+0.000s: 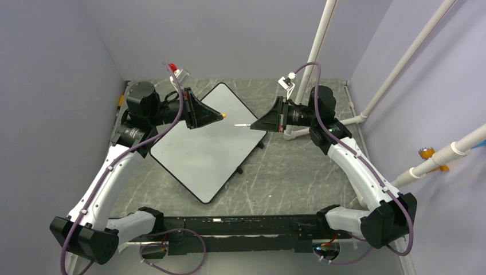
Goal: Write a sentence on the whiteboard
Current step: Open the pen cap from the whiteboard marker, then place the pen cap at the center of the board.
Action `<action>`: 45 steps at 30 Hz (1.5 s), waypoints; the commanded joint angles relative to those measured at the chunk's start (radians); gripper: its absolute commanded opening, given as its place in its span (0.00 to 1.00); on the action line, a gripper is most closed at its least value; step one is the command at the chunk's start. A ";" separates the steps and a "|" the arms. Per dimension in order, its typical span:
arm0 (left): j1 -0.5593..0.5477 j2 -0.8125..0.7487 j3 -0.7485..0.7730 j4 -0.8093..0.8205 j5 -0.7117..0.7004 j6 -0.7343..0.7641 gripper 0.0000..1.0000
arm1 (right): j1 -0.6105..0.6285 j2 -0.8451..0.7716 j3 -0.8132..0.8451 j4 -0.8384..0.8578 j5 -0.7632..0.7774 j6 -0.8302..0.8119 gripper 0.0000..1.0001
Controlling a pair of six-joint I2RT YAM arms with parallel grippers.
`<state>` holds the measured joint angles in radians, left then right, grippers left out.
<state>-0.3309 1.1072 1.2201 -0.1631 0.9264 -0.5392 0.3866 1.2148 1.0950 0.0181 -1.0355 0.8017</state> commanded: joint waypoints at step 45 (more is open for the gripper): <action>-0.657 0.731 -0.125 0.513 -0.679 0.284 0.00 | -0.041 -0.417 0.208 -0.597 1.009 -0.354 0.00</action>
<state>-0.9752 1.8072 1.0687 0.2234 0.3031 -0.3054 0.3481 0.7982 1.3022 -0.5915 -0.0303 0.4694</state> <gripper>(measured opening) 0.167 0.142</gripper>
